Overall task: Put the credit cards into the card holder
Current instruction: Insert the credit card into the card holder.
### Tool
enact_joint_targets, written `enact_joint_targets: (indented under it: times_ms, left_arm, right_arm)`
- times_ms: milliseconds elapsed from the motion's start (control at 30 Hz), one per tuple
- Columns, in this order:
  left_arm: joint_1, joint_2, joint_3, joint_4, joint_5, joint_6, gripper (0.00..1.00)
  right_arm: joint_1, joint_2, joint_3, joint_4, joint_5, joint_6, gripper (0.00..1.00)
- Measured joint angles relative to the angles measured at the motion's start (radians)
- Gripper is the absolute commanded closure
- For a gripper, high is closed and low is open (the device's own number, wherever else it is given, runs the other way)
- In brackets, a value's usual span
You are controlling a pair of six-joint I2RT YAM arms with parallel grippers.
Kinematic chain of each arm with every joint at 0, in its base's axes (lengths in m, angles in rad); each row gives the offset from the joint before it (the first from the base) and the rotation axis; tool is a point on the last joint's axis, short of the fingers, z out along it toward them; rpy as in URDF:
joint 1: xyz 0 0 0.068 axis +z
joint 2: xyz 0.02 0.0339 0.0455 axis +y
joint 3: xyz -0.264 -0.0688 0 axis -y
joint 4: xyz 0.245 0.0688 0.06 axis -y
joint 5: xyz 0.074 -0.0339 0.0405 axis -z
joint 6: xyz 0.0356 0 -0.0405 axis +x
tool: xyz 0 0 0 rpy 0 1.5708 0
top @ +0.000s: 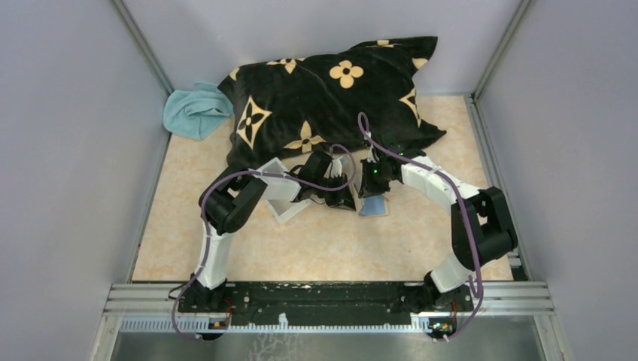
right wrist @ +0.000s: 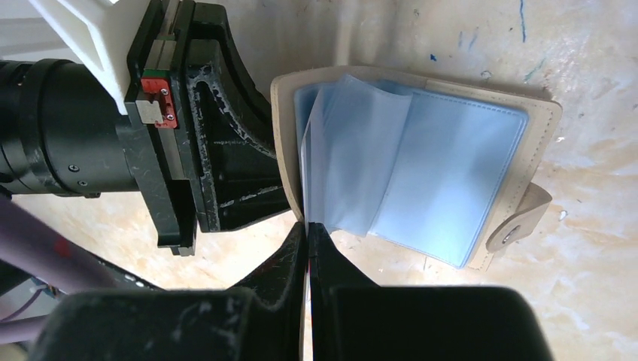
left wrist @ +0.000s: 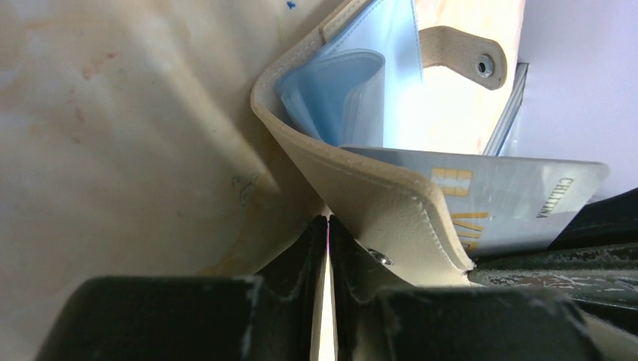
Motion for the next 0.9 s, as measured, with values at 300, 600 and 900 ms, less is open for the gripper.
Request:
enact_joint_targets:
  times_ms: [300,600,900]
  left_arm:
    - [-0.011,0.072,0.062,0.041,0.082,-0.019,0.83]
    - [-0.03,0.1,0.09,0.047,0.105,-0.034,0.75]
    - [-0.059,-0.066,-0.006,-0.141,-0.095,-0.036,0.69]
  right_arm:
    - [0.002,-0.024,-0.015,-0.018,0.052,-0.021,1.0]
    - [0.032,-0.037,-0.035,-0.035,0.125,-0.039,1.0]
    - [0.053,-0.035,-0.086,-0.021,0.164,-0.036,1.0]
